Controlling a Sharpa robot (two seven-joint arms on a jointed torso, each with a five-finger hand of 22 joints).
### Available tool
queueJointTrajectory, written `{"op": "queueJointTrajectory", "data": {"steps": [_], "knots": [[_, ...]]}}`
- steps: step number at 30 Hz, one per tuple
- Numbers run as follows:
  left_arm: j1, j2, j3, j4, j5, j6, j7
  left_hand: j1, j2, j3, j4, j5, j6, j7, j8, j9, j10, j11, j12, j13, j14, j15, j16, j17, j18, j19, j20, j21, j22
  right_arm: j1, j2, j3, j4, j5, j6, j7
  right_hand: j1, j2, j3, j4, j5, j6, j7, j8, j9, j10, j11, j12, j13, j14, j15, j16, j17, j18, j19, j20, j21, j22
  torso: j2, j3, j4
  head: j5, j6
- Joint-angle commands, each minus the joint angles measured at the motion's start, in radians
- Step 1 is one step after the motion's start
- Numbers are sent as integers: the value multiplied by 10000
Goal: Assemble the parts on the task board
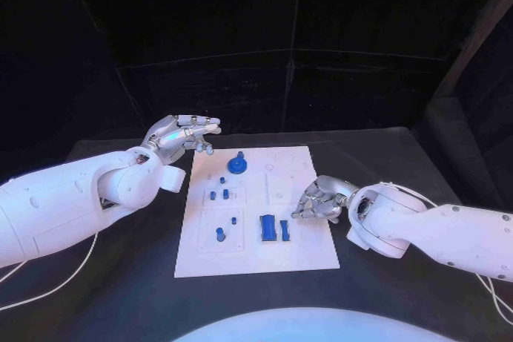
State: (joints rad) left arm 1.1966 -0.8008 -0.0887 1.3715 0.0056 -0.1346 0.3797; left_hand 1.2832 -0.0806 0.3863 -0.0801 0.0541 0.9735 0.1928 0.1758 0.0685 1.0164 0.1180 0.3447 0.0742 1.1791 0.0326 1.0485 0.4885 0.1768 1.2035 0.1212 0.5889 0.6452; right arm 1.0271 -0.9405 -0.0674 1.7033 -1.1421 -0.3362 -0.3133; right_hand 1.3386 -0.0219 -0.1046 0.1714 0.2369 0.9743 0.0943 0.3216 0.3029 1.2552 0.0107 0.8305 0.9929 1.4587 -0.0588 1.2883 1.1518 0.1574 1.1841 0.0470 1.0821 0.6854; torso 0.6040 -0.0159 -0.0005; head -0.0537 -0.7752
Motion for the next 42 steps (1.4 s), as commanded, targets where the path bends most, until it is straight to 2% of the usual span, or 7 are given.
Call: {"op": "queueJointTrajectory", "data": {"steps": [1, 12, 23, 24, 27, 40, 42], "knots": [[-32, 77, -4, -186, 284, -460, 706, -42, 78, -58, 3, 23, 60, -83, 118, 23, 57, -55, 141, 14, -93, -49, -60, -37, 60, -46, 62, -85, -26, 295, 232, 20, -884, 4234, -482, 3579, 977, 276, 357, -484, -210, -273, 153, -219, -92, -1337, 136, -2168, -1562, -978, 109, -2475, -2838, 256, -957, 89, -1376, -1614, -270, -37, 1, -55, 275], [-267, 754, -7, -1802, 1110, -884, 1407, -220, 70, 197, 248, -2, 271, -202, -52, -34, 512, 45, -754, -129, -1878, 416, -4860, -2313, -35, -2590, 515, -2729, -1740, 737, 2230, 48, -5063, 9215, 510, 6474, 2170, 179, 1616, -876, -815, -338, 867, -1742, -1163, -2024, 1242, -6728, -6869, -4616, 1669, -10268, -8343, 10, -3628, 1429, -6218, -4431, -831, -74, -149, 64, 1004], [-508, 1805, 11, -3484, 1435, -1271, 1594, -218, 32, 46, 426, 18, 40, -211, -918, -34, 423, 454, -2321, -120, -2073, 1089, -8071, -3690, 87, -3882, 1388, -4706, -3598, 765, 3456, 233, -7161, 9787, 1275, 7216, 1041, -215, 3238, -1473, -626, 464, 916, -2570, -2087, -1017, 1267, -7663, -9326, -3306, 1645, -11932, -10539, 255, -2300, 1697, -7906, -5665, -896, -9, -31, 202, 1401], [-497, 1721, 1, -3326, 1136, -987, 1229, -3963, 806, -1083, 801, -541, -2885, -694, -1758, -685, -2761, -91, -2608, -742, -4994, 595, -8671, -3996, -531, -6300, 599, -5021, -4386, 743, 3373, 203, -7002, 9176, 687, 6503, -3182, 219, 2493, -1714, -1187, -2652, 348, -3216, -3029, -4520, 854, -8305, -9929, -6786, 1348, -12171, -10761, -375, -5250, 1063, -8735, -5982, -904, -35, -71, 188, 1353], [-520, 1686, 22, -3203, 1109, -1112, 1233, -4693, 806, -1338, 801, -541, -3444, -819, -1758, -685, -3348, -134, -2716, -742, -5526, 582, -8914, -4108, -531, -6781, 463, -5115, -4604, 731, 3334, 213, -6877, 9225, 576, 6543, -4019, 219, 2474, -1714, -1235, -3127, 263, -3216, -3029, -5069, 784, -8305, -9929, -7275, 588, -12883, -11518, -374, -5657, 939, -8920, -6076, -856, -5, -59, 243, 1415], [-1016, 911, 475, -482, 498, -3861, 1322, -8049, 806, -2378, 801, -541, -6032, -1928, -1758, -685, -6154, -1180, -3447, -742, -8110, -326, -9565, -4885, -905, -8944, -225, -5889, -5366, 482, 2476, 442, -4128, 10314, -1860, 7431, -7794, 219, 1892, -1714, -2369, -5801, -225, -3216, -3029, -8088, -107, -8305, -9929, -10227, 588, -12883, -11518, -764, -8154, 370, -9688, -6854, -598, 159, 5, 537, 1752], [-1148, 704, 597, 245, 335, -4595, 1346, -8504, 806, -2520, 801, -541, -6383, -1928, -1758, -685, -6537, -1180, -3447, -742, -8461, -326, -9653, -4885, -1012, -9241, -319, -5889, -5470, 412, 2235, 506, -3354, 10621, -2546, 7681, -8364, 219, 1826, -1714, -2369, -6198, -943, -3216, -3029, -8541, -107, -8305, -9929, -10672, 588, -12883, -11518, -763, -8530, 284, -9803, -6854, -598, 159, 5, 537, 1752]]}}
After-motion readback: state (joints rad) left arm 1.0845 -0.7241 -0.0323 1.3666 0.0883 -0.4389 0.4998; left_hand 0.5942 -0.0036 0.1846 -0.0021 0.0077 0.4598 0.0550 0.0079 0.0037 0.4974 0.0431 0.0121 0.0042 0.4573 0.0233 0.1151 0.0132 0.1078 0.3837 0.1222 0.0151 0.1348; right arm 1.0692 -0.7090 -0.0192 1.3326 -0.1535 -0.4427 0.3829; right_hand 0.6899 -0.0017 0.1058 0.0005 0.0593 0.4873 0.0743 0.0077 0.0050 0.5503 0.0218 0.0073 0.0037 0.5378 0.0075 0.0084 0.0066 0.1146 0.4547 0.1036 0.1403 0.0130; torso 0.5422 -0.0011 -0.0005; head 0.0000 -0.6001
